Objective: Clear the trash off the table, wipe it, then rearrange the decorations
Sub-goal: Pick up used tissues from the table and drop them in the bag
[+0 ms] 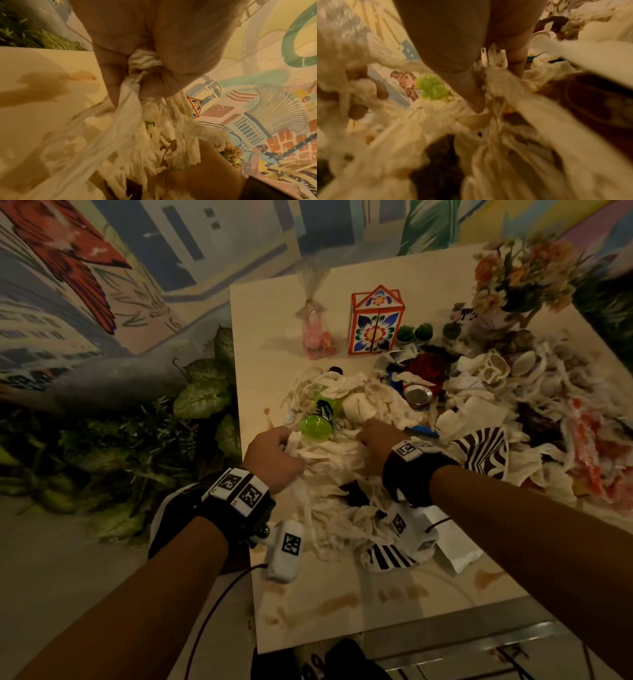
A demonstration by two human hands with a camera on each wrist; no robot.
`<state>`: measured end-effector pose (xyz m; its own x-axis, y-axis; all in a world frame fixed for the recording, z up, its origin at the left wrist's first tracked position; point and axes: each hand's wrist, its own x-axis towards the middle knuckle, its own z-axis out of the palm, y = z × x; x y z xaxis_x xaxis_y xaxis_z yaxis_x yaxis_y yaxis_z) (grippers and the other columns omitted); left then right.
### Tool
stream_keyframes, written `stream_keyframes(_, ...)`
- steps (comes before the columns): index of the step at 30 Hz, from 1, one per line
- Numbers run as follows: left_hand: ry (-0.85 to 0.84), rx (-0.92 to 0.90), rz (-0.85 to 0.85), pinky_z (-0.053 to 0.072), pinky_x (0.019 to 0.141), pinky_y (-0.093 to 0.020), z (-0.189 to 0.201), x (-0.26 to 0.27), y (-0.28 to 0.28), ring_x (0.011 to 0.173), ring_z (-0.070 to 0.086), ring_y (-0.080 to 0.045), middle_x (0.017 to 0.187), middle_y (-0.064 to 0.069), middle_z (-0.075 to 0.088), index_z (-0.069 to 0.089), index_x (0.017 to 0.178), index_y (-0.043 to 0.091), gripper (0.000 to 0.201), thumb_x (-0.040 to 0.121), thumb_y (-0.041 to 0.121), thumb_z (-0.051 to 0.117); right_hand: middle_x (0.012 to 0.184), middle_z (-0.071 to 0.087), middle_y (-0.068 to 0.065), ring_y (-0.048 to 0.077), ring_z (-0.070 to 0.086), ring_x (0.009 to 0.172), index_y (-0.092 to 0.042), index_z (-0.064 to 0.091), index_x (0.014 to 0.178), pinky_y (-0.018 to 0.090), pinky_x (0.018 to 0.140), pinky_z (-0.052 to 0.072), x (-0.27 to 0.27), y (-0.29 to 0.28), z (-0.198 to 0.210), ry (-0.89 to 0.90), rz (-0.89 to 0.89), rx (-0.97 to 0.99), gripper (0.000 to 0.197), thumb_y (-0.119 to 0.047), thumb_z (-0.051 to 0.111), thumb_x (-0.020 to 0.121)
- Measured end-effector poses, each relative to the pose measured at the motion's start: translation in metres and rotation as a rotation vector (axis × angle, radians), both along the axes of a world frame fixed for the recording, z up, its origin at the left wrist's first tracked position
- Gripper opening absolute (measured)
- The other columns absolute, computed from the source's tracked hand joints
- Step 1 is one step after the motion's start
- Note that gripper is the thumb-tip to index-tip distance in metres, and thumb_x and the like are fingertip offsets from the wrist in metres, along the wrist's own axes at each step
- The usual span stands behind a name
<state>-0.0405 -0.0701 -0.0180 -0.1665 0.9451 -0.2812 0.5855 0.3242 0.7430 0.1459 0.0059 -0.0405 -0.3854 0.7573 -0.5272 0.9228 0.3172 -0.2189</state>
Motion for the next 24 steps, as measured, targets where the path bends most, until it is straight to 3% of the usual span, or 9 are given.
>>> stream_keyframes(3, -0.014, 0.068, 0.002, 0.047, 0.063, -0.033, 0.005, 0.004, 0.004, 0.072, 0.059, -0.023, 0.074, -0.006, 0.063, 0.061, 0.074, 0.017, 0.013, 0.072, 0.016, 0.073, 0.125, 0.049, 0.007, 0.028, 0.053, 0.111, -0.015, 0.054, 0.119, 0.030, 0.089, 0.044, 0.008, 0.010, 0.012, 0.107, -0.135, 0.013, 0.044, -0.025, 0.065, 0.077)
stream_keyframes(6, -0.047, 0.160, 0.010, 0.040, 0.054, -0.022, 0.017, 0.009, 0.009, 0.058, 0.048, -0.006, 0.064, 0.005, 0.056, 0.054, 0.065, 0.023, 0.023, 0.075, 0.017, 0.073, 0.132, 0.049, 0.005, 0.026, 0.051, 0.116, -0.013, 0.056, 0.121, 0.028, 0.094, 0.043, 0.018, 0.016, 0.037, 0.163, -0.138, 0.066, 0.051, -0.022, 0.071, 0.073)
stream_keyframes(8, -0.072, 0.180, -0.016, 0.038, 0.052, -0.018, 0.027, 0.015, 0.013, 0.057, 0.048, -0.002, 0.064, 0.006, 0.056, 0.056, 0.068, 0.019, 0.020, 0.075, 0.014, 0.074, 0.130, 0.054, 0.008, 0.027, 0.053, 0.115, -0.012, 0.056, 0.124, 0.032, 0.097, 0.046, 0.023, 0.017, 0.054, 0.160, -0.163, 0.102, 0.054, -0.020, 0.071, 0.073)
stream_keyframes(11, -0.139, 0.200, -0.047, 0.035, 0.047, -0.006, 0.044, 0.022, 0.017, 0.050, 0.048, 0.010, 0.062, 0.013, 0.053, 0.053, 0.064, 0.027, 0.031, 0.074, 0.007, 0.074, 0.130, 0.054, 0.012, 0.030, 0.053, 0.117, -0.009, 0.051, 0.130, 0.031, 0.095, 0.043, 0.031, 0.017, 0.077, 0.156, -0.208, 0.159, 0.056, -0.017, 0.069, 0.078)
stream_keyframes(13, -0.150, 0.230, -0.006, 0.040, 0.049, -0.014, 0.052, 0.022, 0.024, 0.050, 0.048, 0.005, 0.058, 0.010, 0.050, 0.049, 0.060, 0.026, 0.036, 0.071, -0.002, 0.070, 0.125, 0.055, 0.011, 0.029, 0.051, 0.116, -0.009, 0.054, 0.125, 0.029, 0.089, 0.041, 0.037, 0.020, 0.089, 0.225, -0.262, 0.189, 0.046, -0.014, 0.067, 0.081)
stream_keyframes(16, -0.212, 0.311, 0.123, 0.041, 0.052, -0.030, 0.065, 0.020, 0.036, 0.056, 0.046, -0.016, 0.055, 0.003, 0.045, 0.045, 0.056, 0.020, 0.034, 0.063, -0.008, 0.062, 0.100, 0.050, 0.003, 0.028, 0.052, 0.107, -0.012, 0.058, 0.099, 0.025, 0.075, 0.034, 0.042, 0.025, 0.098, 0.368, -0.358, 0.273, 0.020, 0.000, 0.056, 0.083)
stream_keyframes(18, -0.253, 0.351, 0.173, 0.038, 0.050, -0.028, 0.075, 0.019, 0.042, 0.053, 0.042, -0.013, 0.054, 0.001, 0.042, 0.044, 0.057, 0.020, 0.032, 0.060, -0.007, 0.061, 0.100, 0.051, -0.001, 0.026, 0.052, 0.109, -0.012, 0.063, 0.093, 0.023, 0.080, 0.035, 0.043, 0.027, 0.102, 0.406, -0.362, 0.287, 0.027, 0.007, 0.048, 0.082)
stream_keyframes(21, -0.301, 0.365, 0.232, 0.038, 0.043, -0.019, 0.088, 0.017, 0.047, 0.043, 0.042, -0.001, 0.056, 0.000, 0.044, 0.047, 0.062, 0.020, 0.033, 0.063, -0.011, 0.058, 0.116, 0.063, 0.005, 0.024, 0.054, 0.113, -0.011, 0.070, 0.083, 0.024, 0.086, 0.040, 0.039, 0.029, 0.108, 0.324, -0.324, 0.245, 0.028, 0.006, 0.048, 0.082)
stream_keyframes(24, -0.346, 0.372, 0.247, 0.041, 0.046, -0.018, 0.093, 0.015, 0.049, 0.048, 0.047, -0.002, 0.059, 0.001, 0.051, 0.054, 0.064, 0.021, 0.032, 0.065, -0.011, 0.057, 0.120, 0.063, 0.007, 0.025, 0.056, 0.112, -0.013, 0.066, 0.075, 0.025, 0.082, 0.042, 0.035, 0.030, 0.115, 0.297, -0.348, 0.281, 0.026, 0.006, 0.050, 0.082)
